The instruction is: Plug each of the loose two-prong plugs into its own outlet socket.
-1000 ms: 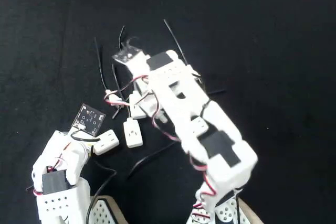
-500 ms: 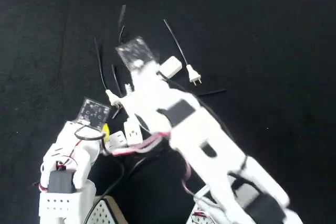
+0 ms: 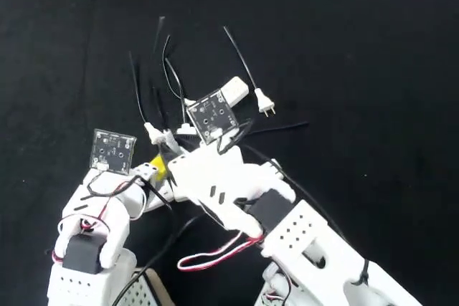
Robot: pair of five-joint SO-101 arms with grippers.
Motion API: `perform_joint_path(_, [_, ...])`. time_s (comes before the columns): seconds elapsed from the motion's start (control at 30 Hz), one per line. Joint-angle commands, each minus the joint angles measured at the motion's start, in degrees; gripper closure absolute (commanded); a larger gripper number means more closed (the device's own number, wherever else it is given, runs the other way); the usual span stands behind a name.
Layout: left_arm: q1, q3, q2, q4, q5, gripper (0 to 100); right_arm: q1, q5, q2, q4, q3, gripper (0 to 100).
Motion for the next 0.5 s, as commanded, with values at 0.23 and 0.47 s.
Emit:
perform_joint_path(0.23, [-6.1, -3.6, -0.4, 1.8, 1.5, 72, -1.8, 2.1, -1.4, 6.2, -6.1, 98.7])
perform_joint_path(0.47, [-0.1, -4.7, -0.4, 6.9, -2.2, 72, 0.8, 2.3, -1.3, 2.7, -6.1, 98.7])
